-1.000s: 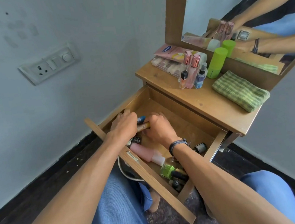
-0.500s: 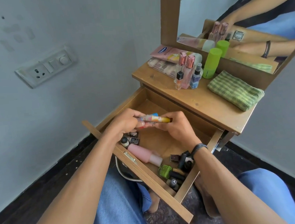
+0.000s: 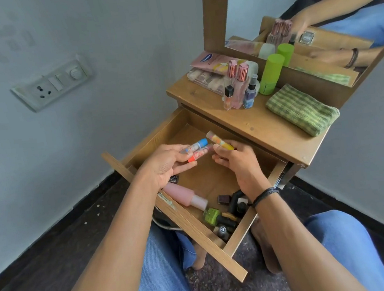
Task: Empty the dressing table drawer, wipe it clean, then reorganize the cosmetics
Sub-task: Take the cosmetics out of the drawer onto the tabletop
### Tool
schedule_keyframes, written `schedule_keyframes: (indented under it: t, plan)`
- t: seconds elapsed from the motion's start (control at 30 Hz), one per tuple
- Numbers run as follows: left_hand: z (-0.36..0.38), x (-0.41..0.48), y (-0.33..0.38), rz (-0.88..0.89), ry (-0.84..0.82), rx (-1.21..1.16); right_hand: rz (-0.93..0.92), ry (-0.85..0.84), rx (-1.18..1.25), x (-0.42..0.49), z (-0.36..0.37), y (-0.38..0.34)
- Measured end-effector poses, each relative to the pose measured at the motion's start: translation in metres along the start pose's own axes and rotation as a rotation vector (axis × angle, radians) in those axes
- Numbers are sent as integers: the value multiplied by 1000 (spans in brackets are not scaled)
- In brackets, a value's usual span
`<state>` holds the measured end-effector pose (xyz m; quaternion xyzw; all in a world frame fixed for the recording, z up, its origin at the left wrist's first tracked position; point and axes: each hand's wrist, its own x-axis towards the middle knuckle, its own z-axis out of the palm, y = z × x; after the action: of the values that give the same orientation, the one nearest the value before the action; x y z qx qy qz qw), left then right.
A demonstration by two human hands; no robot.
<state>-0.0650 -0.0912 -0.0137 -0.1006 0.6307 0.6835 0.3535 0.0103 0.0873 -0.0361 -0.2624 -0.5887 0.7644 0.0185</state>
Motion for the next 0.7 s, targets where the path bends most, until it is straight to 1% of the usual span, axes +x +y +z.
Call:
schedule_keyframes:
  t: [0.27,0.5,0.7]
  plan:
    - [-2,-2,-2,58,94,-83,5,20,44,-2,2,-4]
    - [-4,-3,-2,67,50,-92,23,-59,-32,-6,4,-6]
    - [-3,-4,-2,83,43,-57,-16,-44,-128,-2,9,-2]
